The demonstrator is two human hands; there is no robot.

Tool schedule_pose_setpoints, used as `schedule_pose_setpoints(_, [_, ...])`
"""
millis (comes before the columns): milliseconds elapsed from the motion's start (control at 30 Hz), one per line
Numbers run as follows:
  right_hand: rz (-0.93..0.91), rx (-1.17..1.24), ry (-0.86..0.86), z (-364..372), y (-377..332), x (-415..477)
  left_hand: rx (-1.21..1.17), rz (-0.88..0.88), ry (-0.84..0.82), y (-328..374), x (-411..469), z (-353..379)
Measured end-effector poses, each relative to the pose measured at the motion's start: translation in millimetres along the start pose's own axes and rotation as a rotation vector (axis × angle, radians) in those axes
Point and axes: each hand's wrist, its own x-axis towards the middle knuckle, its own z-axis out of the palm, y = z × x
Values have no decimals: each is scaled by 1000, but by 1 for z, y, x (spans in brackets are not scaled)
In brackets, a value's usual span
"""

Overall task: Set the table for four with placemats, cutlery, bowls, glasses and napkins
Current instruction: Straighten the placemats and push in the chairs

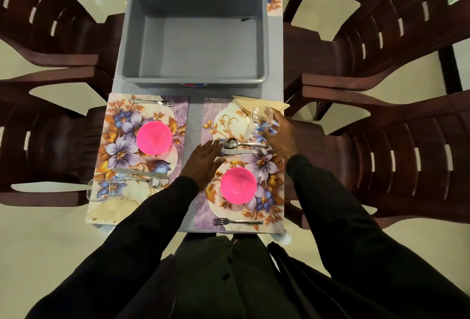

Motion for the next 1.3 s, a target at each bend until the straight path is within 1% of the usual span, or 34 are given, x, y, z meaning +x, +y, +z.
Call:
schedule_pose_setpoints(67, [9,-57,-1,0,8,6,-2,-1,-1,2,0,-1])
schedule_pose_setpoints(167, [-4,-4,-26,2,3,1,-13,-3,2,1,0,-1])
schedule_pose_setpoints(367, [-51,-44,-38,7,-5,-10,-19,-10,11,2,1,-5])
schedule_pose_setpoints(567, [-51,-37,-24,13,-6,-16,-30,-20,3,3,6,-8])
schedule_pose_setpoints(733, [-62,-59,-102,8,-9,-18,-32,-18,3,0,10,-10])
schedule_pose_setpoints(800, [-52,-84,-92,-2,-4,-17,-28,-14,17,-5,11,-11])
schedule_pose_setpoints(833, [-63,-100,-59,-8,-2,-16,-20,-10,33,-8,11,-12])
schedule_pose_setpoints(900, [-83,-175,6,-20,2,-12,-2,7,79,-13,13,-13])
schedule_pose_setpoints(933, [-67,-186,11,-25,0,-11,14,22,108,-16,14,-12])
schedule_pose_setpoints(1000, [-91,-332,10,-30,2,-1,35,45,144,-20,19,-12])
schedule_pose_setpoints(1033, [-126,-443,-17,-33,6,9,34,46,148,-22,23,-13])
schedule_pose_setpoints(1067, [-135,-432,-65,-35,7,16,32,48,151,-23,27,-14])
schedule_pose_setpoints(1100, [-164,-474,-126,-37,12,26,31,49,156,-24,33,-16])
schedule_pose_setpoints(1167, [-304,-648,-220,-38,18,41,34,44,158,-23,47,-20])
schedule_pose_setpoints(1200, [-368,-722,-238,-36,23,48,39,43,160,-22,54,-22])
schedule_pose_setpoints(1300, [-408,-789,-289,-30,26,58,51,49,155,-20,74,-24])
